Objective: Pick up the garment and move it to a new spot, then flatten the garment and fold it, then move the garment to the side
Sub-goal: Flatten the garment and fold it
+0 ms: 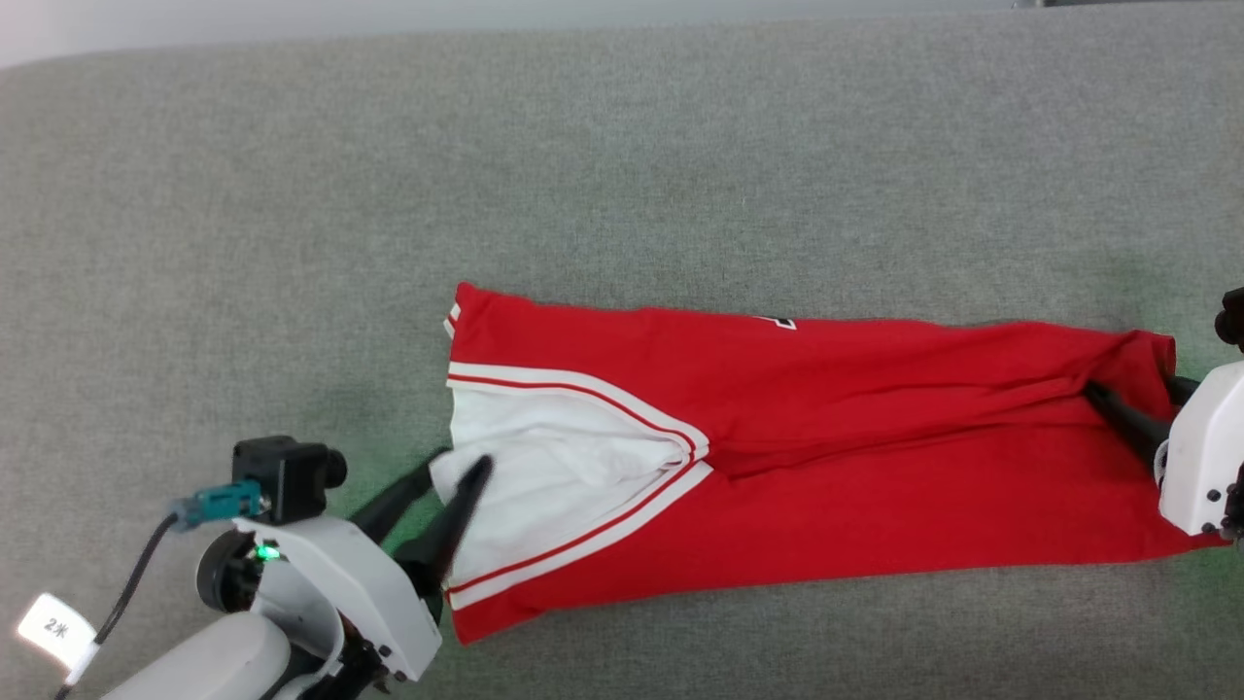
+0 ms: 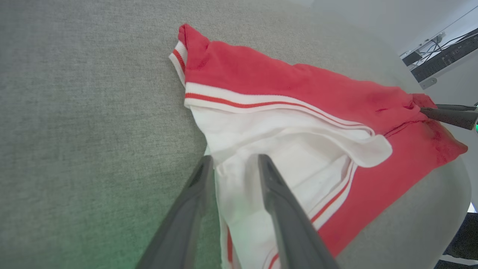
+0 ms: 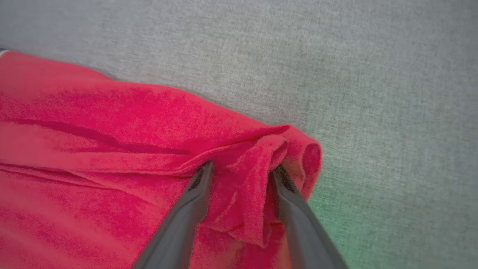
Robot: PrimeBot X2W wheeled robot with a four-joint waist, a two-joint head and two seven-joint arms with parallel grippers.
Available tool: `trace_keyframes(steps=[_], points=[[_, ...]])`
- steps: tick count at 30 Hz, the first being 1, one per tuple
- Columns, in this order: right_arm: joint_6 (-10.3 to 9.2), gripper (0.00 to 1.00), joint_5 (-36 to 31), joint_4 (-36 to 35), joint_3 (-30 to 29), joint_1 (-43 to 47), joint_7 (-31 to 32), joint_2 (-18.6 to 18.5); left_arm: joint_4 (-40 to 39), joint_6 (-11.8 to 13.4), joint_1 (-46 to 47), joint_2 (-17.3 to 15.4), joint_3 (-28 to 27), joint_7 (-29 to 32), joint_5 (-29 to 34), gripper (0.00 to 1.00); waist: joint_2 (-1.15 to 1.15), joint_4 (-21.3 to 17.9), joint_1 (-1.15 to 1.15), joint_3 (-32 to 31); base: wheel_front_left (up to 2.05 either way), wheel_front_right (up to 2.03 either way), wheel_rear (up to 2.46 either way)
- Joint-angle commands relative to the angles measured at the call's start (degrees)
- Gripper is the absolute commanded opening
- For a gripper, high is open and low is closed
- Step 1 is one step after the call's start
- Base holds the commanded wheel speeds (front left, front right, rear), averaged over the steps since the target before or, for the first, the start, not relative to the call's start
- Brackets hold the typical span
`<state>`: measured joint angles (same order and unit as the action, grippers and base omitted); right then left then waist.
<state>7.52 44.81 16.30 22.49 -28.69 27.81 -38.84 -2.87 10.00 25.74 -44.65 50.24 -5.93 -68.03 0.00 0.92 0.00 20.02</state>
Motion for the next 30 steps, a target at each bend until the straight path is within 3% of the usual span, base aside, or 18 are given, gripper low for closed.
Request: trace_keyframes(steps=[1, 9, 14, 24, 30], points=[[-0.07, 1.0, 0.5, -0.56, -0.36, 1.05, 0.35, 0.64, -0.02, -0.16, -0.35, 0.31, -0.28, -0.78, 0.01, 1.0, 0.0, -0.04, 0.0, -0.6, 0.0, 0.0, 0.0], [-0.07, 1.0, 3.72, -3.48, -5.81, 5.2, 3.52, -1.62, -1.18, 2.5, -4.22, 2.84, -3.2, -7.74, 1.49, 1.0, 0.0, 1.09, 0.0, -3.28, 0.0, 0.0, 0.0], [-0.07, 1.0, 5.1, -3.35, -9.09, 9.11, 8.03, -2.61, 0.29, 4.0, -9.03, 7.74, -7.63, -9.2, 4.25, 1.0, 0.0, 2.52, 0.0, -4.47, 0.0, 0.0, 0.0], [-0.08, 1.0, 2.71, -0.98, -14.32, 12.96, 13.35, -0.93, 3.87, 0.86, -18.96, 20.26, -21.08, -9.16, 19.59, 1.0, 0.0, 5.83, 0.0, -5.52, 0.0, 0.0, 0.0], [-0.08, 1.0, 0.43, 2.57, -17.23, 12.16, 19.28, 2.67, 3.24, 0.21, -22.04, 25.39, -29.04, -9.17, 35.03, 1.0, 0.0, 7.1, 0.0, -5.78, 0.0, 0.0, 0.0]])
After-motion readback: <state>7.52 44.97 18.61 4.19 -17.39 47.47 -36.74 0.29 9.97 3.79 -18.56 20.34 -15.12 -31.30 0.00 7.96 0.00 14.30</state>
